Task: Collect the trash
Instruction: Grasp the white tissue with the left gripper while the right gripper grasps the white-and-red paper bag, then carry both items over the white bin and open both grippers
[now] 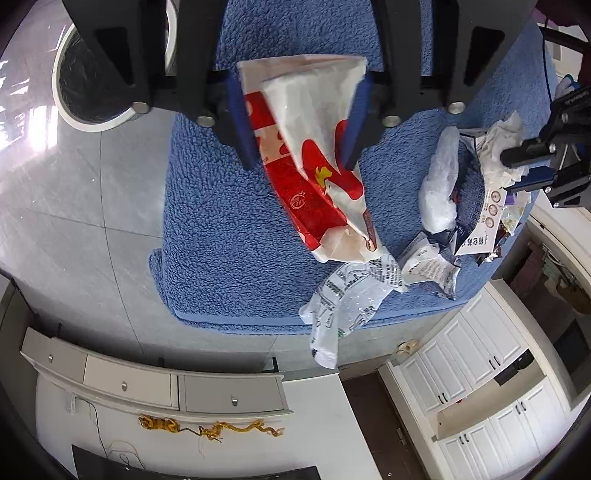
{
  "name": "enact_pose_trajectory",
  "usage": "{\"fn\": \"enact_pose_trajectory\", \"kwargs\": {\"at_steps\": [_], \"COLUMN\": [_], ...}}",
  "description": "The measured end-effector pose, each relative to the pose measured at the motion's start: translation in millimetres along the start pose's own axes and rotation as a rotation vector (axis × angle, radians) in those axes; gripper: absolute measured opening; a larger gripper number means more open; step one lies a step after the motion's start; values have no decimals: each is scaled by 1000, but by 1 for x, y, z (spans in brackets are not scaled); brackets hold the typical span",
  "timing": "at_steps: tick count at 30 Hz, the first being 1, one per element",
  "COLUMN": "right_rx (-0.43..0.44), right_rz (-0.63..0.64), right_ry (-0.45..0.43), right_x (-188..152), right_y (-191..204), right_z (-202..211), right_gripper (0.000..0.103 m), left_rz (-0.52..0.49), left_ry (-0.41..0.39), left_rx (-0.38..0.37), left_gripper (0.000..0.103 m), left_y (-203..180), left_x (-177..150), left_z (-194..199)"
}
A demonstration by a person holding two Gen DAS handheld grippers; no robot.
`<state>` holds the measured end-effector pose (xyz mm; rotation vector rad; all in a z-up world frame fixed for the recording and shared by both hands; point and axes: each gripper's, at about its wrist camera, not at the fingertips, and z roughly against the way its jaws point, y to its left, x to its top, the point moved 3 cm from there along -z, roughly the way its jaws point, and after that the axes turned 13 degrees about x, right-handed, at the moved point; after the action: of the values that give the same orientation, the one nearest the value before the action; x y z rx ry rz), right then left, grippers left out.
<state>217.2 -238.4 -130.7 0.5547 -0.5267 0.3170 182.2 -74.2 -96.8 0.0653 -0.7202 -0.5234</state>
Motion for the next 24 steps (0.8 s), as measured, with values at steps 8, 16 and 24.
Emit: {"fn": "enact_pose_trajectory", "kwargs": {"at_steps": [8,16,24], "right_rx": [-39,-48,-38], "right_rz": [41,44,24], "right_ry": [-51,-87,-170], "right_x": [-8,-20,-29], "right_y": [26,56,85], "right_z": [12,21,47], "right_gripper": [20,14,14], "left_rz": [46,101,153], "left_ry": [-27,-78,-129], "left_rx": [-7,-4,-13], "left_gripper": [13,12,12], "left_y": [1,10,13], "left_x": [-2,-2,7], "left_z": [17,50,84]}}
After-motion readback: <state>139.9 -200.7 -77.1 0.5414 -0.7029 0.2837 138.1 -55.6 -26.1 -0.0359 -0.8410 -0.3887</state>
